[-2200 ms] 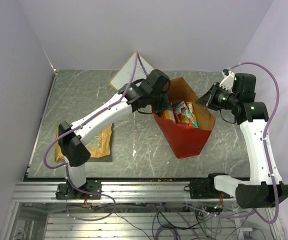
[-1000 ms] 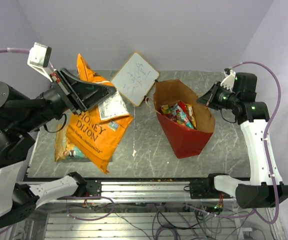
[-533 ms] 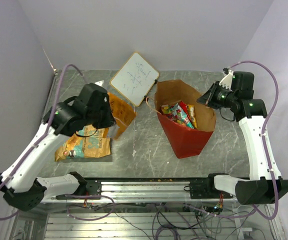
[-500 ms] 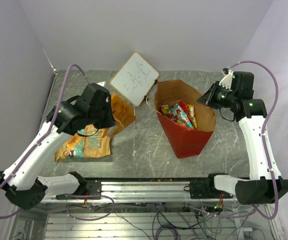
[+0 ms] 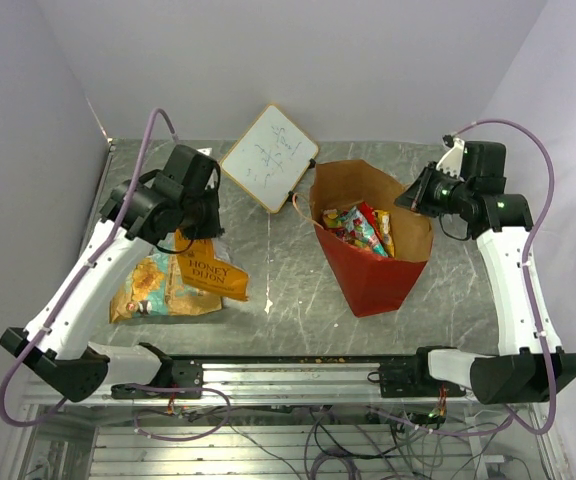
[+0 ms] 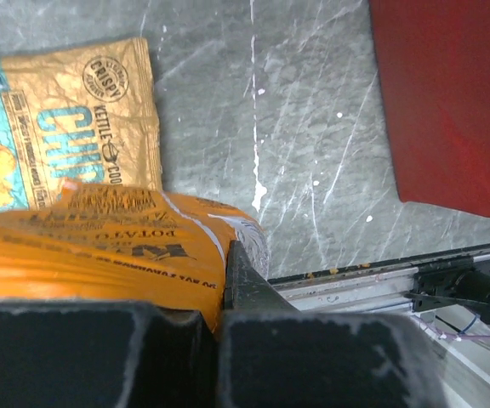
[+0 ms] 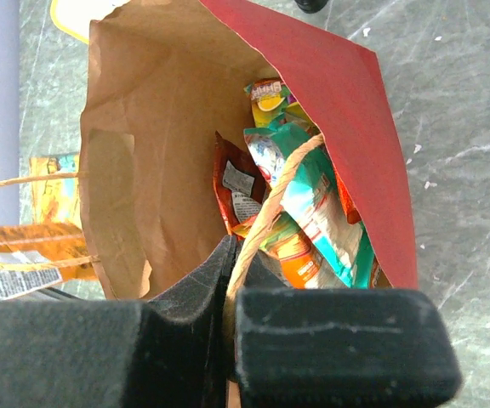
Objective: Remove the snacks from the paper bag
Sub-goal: Place the snack at the center of the board, then take out the snack from the paper bag.
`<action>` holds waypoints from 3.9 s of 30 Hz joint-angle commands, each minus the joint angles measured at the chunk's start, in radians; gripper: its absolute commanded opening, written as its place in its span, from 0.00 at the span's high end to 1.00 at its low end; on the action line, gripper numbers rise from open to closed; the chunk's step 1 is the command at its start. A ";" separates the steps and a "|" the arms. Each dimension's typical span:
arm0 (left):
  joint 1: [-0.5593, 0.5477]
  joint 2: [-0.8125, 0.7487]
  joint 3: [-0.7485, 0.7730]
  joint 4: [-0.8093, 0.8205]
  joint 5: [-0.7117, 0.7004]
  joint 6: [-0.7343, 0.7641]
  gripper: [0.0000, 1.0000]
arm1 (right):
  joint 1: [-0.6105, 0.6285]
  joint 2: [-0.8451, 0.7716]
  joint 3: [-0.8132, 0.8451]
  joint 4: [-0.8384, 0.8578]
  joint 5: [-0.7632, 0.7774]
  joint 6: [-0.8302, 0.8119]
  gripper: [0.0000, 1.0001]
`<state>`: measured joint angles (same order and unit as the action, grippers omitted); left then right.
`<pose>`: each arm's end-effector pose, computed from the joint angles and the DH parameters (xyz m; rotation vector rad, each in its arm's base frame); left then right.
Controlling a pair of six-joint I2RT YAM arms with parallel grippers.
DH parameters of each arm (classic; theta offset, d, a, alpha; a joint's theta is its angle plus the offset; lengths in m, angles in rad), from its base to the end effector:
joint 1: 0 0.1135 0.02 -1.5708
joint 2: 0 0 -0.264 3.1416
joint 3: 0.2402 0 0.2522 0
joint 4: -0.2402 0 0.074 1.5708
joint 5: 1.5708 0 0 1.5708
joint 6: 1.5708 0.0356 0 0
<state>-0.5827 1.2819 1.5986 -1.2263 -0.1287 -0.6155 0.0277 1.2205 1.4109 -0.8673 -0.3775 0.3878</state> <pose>0.1912 -0.1205 0.4136 -0.0964 2.5020 -0.3512 0.2416 0.0198 0.3997 0.2013 2.2618 0.6462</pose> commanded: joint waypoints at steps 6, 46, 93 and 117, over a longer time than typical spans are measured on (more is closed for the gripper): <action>0.045 0.025 0.110 -0.056 -0.028 0.095 0.93 | 0.003 0.032 0.075 -0.012 -0.043 -0.006 1.00; 0.456 0.290 -0.374 0.070 -0.505 0.131 0.93 | 0.267 0.104 0.097 -0.022 0.001 -0.027 1.00; 0.296 -0.175 -0.205 0.223 0.166 -0.244 0.01 | 0.333 0.124 0.221 -0.076 0.194 -0.065 1.00; -0.174 0.124 0.028 0.523 0.188 -0.319 0.01 | 0.334 0.070 0.143 0.191 -0.170 0.015 1.00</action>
<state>-0.7494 1.4338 1.6211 -0.7689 0.0715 -0.9585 0.3595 1.2804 1.5238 -0.6735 -0.5358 0.4294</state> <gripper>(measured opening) 0.992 0.006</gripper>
